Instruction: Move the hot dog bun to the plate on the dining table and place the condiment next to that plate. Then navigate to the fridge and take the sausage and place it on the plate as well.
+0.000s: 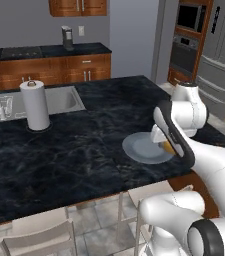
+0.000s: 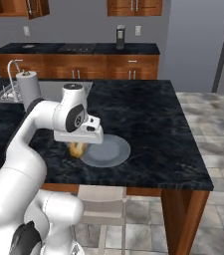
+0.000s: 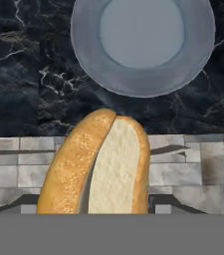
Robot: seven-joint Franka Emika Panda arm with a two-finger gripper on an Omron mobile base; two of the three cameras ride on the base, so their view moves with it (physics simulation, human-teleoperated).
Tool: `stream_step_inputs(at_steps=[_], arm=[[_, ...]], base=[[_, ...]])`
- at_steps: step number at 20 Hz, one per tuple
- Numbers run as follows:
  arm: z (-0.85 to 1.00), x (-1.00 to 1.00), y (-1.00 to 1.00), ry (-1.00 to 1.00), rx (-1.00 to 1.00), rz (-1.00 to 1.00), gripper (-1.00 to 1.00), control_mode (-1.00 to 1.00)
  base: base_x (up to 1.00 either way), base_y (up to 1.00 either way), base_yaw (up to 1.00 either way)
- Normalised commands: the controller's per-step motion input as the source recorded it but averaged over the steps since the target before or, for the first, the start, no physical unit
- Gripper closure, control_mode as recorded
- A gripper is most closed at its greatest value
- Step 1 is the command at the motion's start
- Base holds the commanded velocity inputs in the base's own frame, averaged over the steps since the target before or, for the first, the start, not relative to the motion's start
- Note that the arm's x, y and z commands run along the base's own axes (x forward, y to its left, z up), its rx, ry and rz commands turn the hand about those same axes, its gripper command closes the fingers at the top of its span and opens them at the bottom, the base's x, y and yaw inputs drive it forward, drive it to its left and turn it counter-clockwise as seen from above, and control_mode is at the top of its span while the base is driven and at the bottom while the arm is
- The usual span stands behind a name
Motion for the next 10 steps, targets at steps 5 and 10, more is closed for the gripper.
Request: stream_step_inputs(at_steps=[5, 10], arm=[[-0.41, 0.97, -0.37, 0.01, 0.0, 0.08, 1.0, -1.0], [-0.66, 0.97, -0.68, 0.0, 0.01, 0.08, 1.0, -1.0]], base=[[0.0, 0.0, 0.0], [0.0, 0.0, 0.0]])
